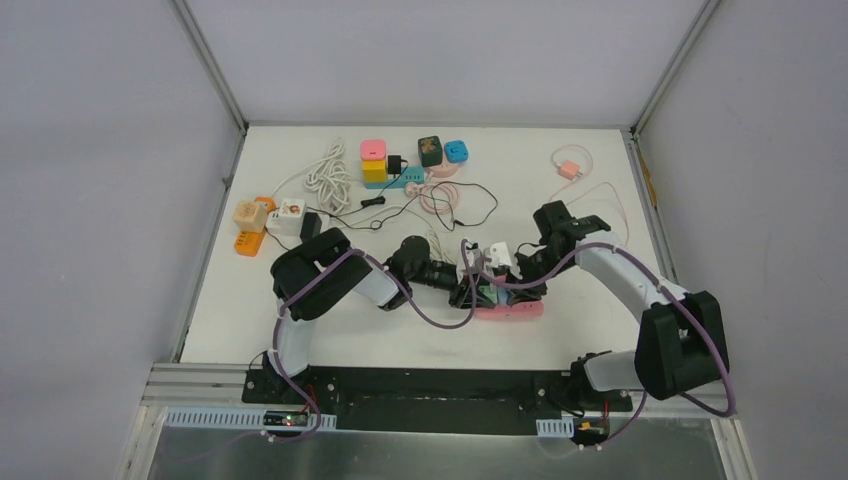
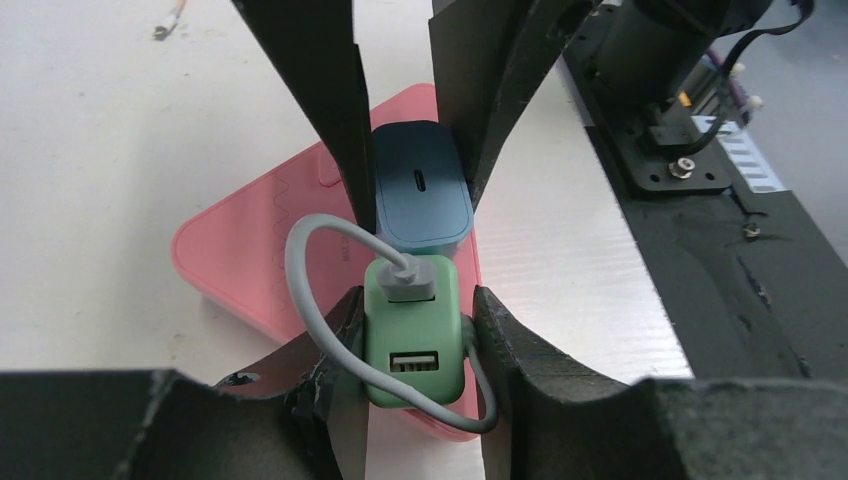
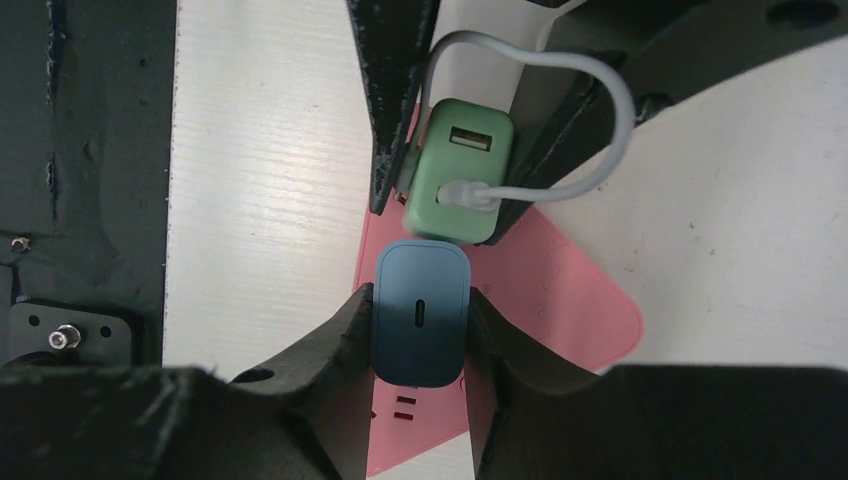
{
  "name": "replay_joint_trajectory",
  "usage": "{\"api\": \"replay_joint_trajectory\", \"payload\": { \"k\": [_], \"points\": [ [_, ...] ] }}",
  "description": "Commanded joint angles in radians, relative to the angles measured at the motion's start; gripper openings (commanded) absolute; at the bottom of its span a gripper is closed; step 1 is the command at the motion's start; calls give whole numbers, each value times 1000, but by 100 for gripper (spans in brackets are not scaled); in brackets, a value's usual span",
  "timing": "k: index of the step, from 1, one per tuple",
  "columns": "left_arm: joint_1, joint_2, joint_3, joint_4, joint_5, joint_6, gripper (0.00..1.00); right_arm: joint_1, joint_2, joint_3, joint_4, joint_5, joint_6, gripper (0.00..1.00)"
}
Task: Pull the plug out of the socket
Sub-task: Remove the plug from the socket.
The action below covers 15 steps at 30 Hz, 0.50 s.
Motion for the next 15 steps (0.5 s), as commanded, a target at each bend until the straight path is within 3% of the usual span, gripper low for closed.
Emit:
{"api": "replay_joint_trajectory", "payload": {
  "k": [1, 9, 15],
  "points": [
    [1, 22, 20, -14, -2, 24, 0, 77, -80, -12, -49, -100, -46, 0],
    [0, 23, 23, -23, 1, 27, 0, 12, 20, 108, -100, -177, 108, 0],
    [0, 19, 19, -20, 5, 27, 0, -13, 10, 102, -123, -214, 77, 0]
  ]
}}
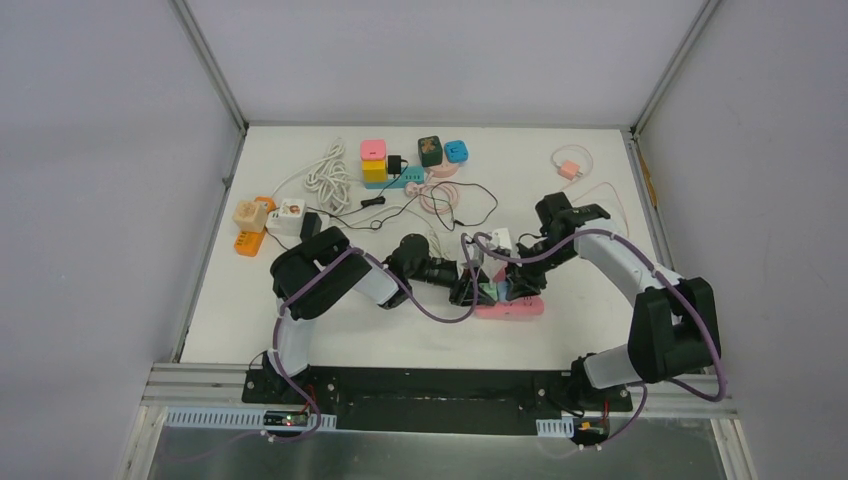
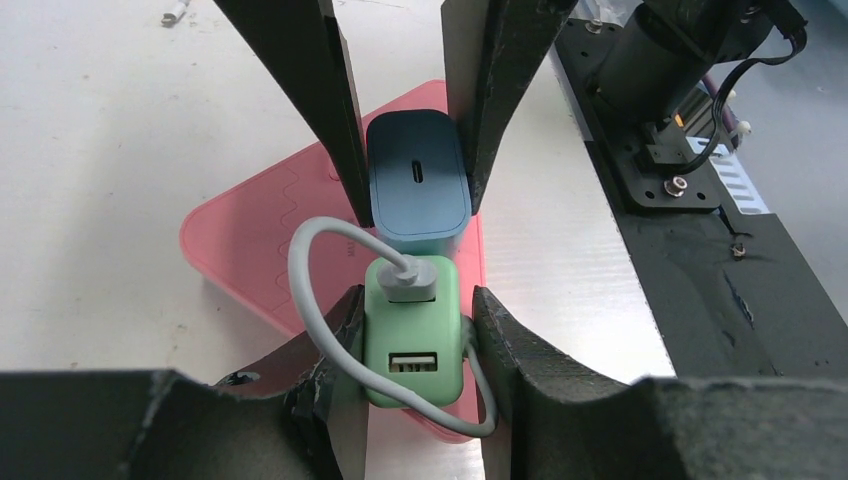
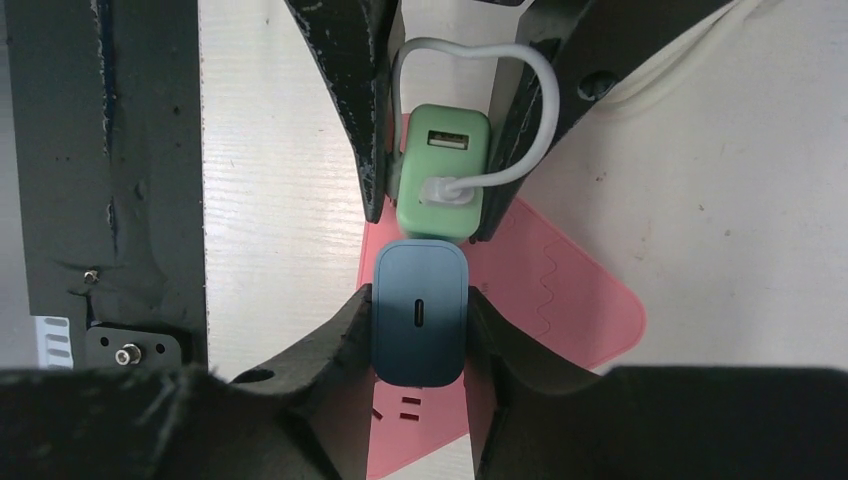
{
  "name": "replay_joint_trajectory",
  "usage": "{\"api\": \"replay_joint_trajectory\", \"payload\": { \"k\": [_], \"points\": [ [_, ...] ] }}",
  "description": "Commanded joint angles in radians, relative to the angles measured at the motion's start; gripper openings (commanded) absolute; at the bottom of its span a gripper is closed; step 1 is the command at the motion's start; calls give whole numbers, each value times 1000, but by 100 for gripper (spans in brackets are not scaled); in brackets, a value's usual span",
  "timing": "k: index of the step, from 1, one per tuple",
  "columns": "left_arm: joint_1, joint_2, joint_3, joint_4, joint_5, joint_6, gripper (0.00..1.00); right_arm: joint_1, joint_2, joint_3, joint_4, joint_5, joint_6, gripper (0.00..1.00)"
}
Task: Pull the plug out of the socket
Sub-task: Remove the plug from the socket.
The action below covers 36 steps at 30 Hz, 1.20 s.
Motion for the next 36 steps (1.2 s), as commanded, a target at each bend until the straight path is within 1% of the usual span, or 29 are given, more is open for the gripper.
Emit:
{"api": "replay_joint_trajectory", "payload": {
  "k": [1, 3, 5, 11, 15, 19, 23, 27, 31, 34, 36],
  "points": [
    [-5, 18, 12, -21, 3, 27, 0, 15, -53, 22, -60, -173, -24, 0],
    [-5, 19, 14, -20, 5, 27, 0, 40, -99, -17, -32, -143, -57, 0],
    [-5, 20, 16, -22, 5, 27, 0, 57, -145, -48, 10, -137, -53, 0],
    [-5, 25, 23, -28, 5, 27, 0, 46, -85, 31, -78, -157, -47, 0],
    [-4, 25, 23, -29, 8, 27, 0, 9, -92, 43, -96, -182, -48, 0],
    [-5, 26, 23, -30, 10, 26, 0, -1, -117, 12, -15, -172, 18, 0],
    [-6, 27, 27, -29, 12, 24, 0, 35, -131, -26, 84, -109, 93, 0],
    [-6, 30, 29, -31, 14, 22, 0, 63, -98, -2, 43, -125, 77, 0],
    [-5, 30, 29, -32, 14, 22, 0, 66, -60, 48, -39, -147, 48, 0],
    [-6, 27, 26, -31, 14, 23, 0, 45, -53, 84, -87, -122, 44, 0],
    [-6, 25, 23, -28, 14, 24, 0, 7, -62, 101, -126, -121, 25, 0]
  ]
}}
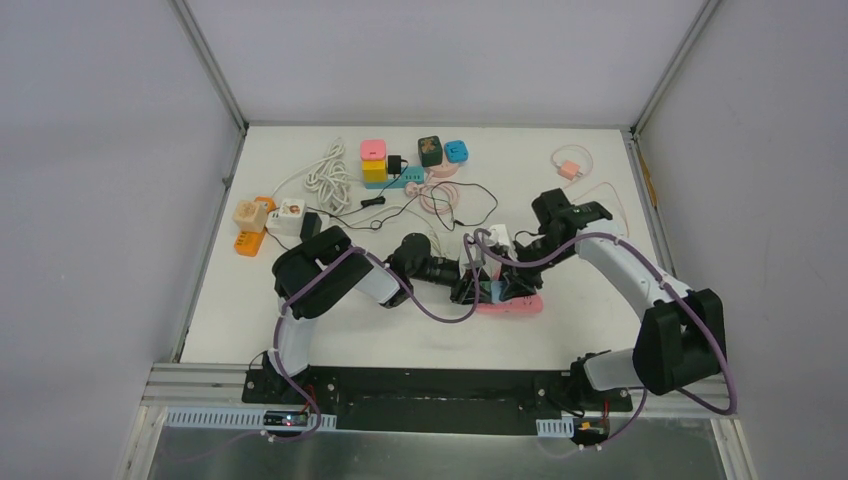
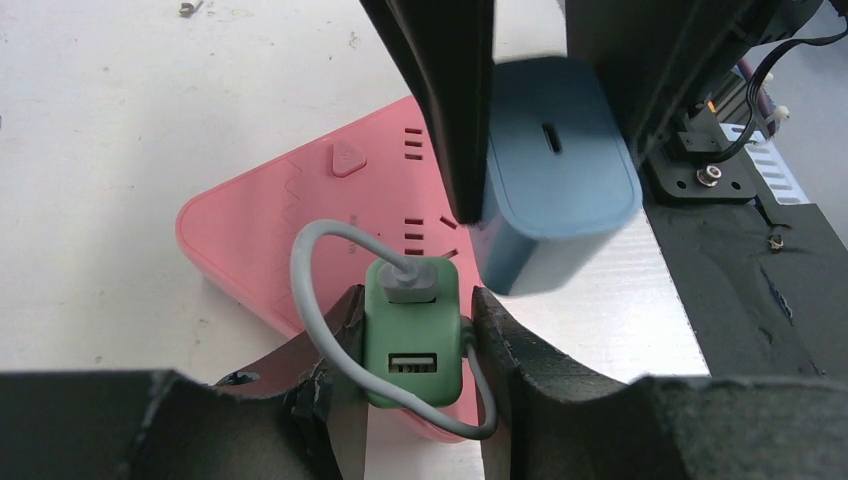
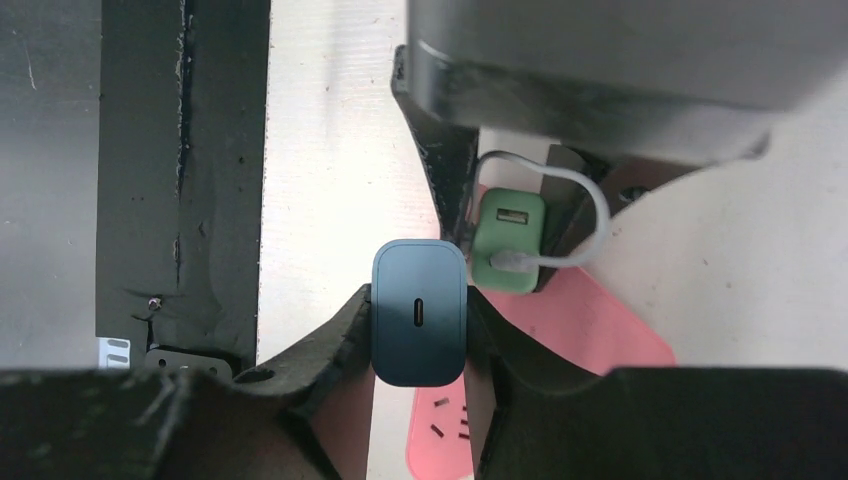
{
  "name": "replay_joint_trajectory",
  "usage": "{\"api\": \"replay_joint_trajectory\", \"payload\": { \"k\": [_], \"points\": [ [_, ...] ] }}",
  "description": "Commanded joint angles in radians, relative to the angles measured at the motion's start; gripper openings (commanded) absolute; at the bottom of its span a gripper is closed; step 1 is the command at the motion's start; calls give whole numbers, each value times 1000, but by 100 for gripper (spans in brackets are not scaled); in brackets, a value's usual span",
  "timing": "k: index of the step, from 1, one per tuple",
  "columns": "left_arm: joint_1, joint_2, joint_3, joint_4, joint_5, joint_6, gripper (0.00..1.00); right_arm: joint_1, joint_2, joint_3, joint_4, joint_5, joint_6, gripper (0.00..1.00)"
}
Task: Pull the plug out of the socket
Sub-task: Remove the plug from the socket, then place the plug at the center of the board.
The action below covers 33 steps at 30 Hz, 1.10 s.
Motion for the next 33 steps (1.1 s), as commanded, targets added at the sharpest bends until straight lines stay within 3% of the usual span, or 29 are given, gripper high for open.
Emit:
{"api": "replay_joint_trajectory", "payload": {
  "k": [1, 8, 13, 21, 33],
  "points": [
    [-6, 14, 6, -14, -3, 5, 0, -66, -18, 73, -98, -63, -53, 0],
    [-6, 11, 3, -9, -3, 3, 0, -180, -76, 81, -131, -90, -77, 0],
    [-6, 10, 2, -7, -4, 2, 0, -237, -66, 90, -81, -90, 2, 0],
    [-5, 7, 0, -9, -7, 2, 0, -297, -92, 35, 178, -34, 280, 0],
    [-13, -5, -8, -29, -23, 21, 0, -355, -130, -71, 545, 67, 532, 0]
  ]
}}
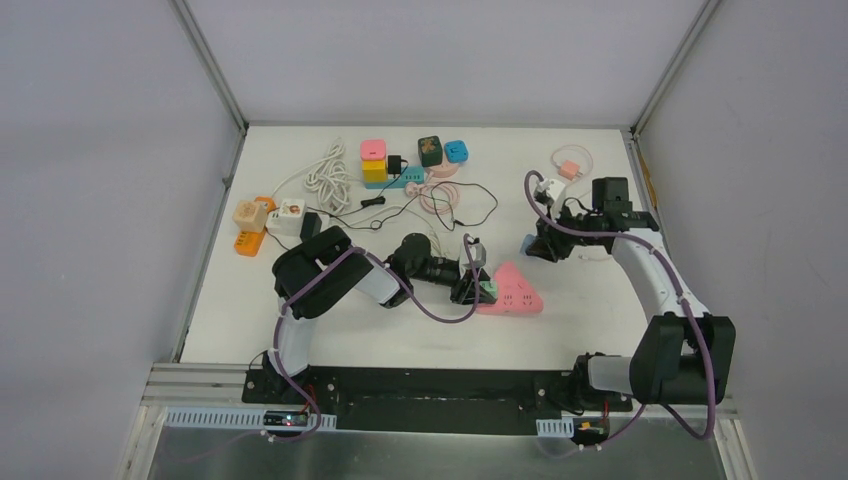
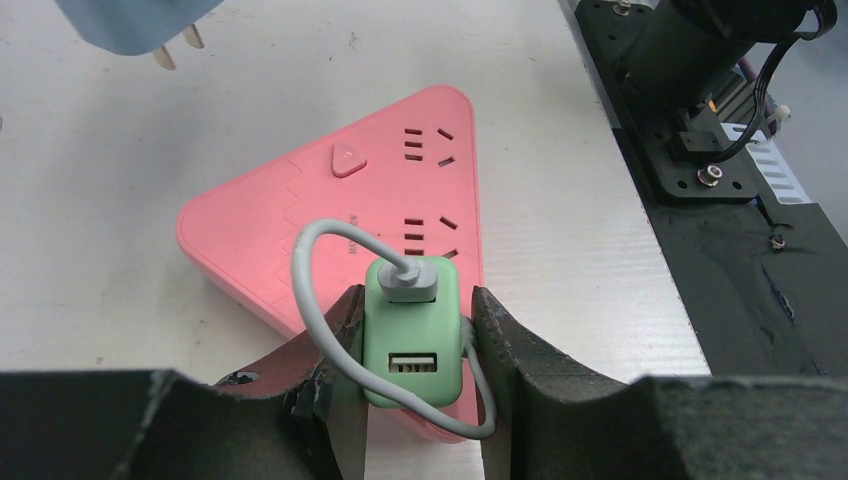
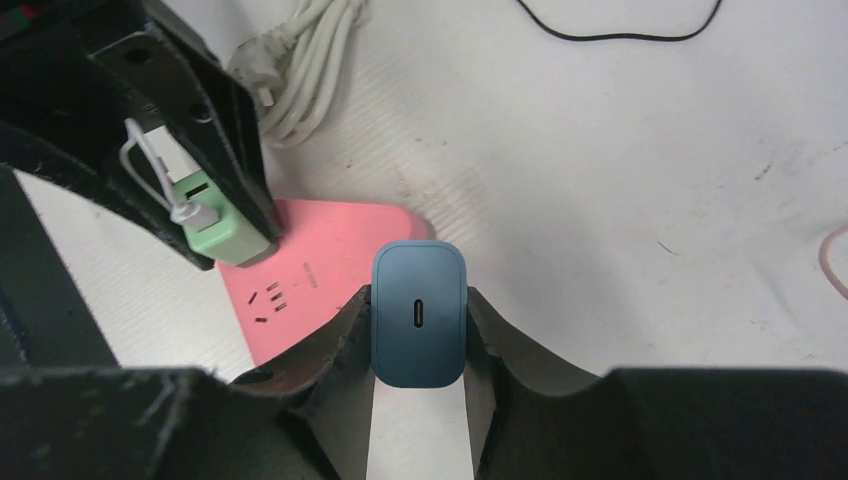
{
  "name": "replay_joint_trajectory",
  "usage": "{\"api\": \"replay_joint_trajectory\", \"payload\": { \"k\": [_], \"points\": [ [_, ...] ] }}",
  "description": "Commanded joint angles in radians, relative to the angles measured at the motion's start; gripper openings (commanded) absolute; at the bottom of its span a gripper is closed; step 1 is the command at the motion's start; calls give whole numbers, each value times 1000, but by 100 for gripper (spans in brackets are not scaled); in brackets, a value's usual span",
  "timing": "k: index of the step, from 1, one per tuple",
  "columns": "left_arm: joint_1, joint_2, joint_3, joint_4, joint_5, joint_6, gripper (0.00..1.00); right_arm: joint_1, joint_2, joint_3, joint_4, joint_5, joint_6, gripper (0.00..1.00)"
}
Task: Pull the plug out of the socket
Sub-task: Place the plug at the center of the board.
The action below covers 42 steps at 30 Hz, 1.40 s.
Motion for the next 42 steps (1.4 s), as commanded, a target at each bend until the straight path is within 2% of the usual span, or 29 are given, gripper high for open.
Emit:
{"api": "replay_joint_trajectory", "payload": {
  "k": [1, 6, 15, 23, 30, 42],
  "points": [
    [-13, -7, -6, -36, -25, 18, 0, -10, -49, -38, 226, 23, 98, 0],
    [-19, -15, -7, -63, -37, 51, 0, -10, -29, -55, 389, 184, 335, 0],
    [-20, -20, -13, -70, -51, 64, 0, -10, 123, 3, 652, 424, 554, 3],
    [-20, -21, -14, -75, -57, 70, 0, -18, 360, 171, 750, 438, 554, 3],
    [-20, -21, -13, -79, -59, 73, 0, -22, 540, 296, 759, 438, 554, 3],
    [-20, -21, -11, -85, -63, 78, 0, -110, 677, 384, 736, 438, 554, 3]
  ]
}}
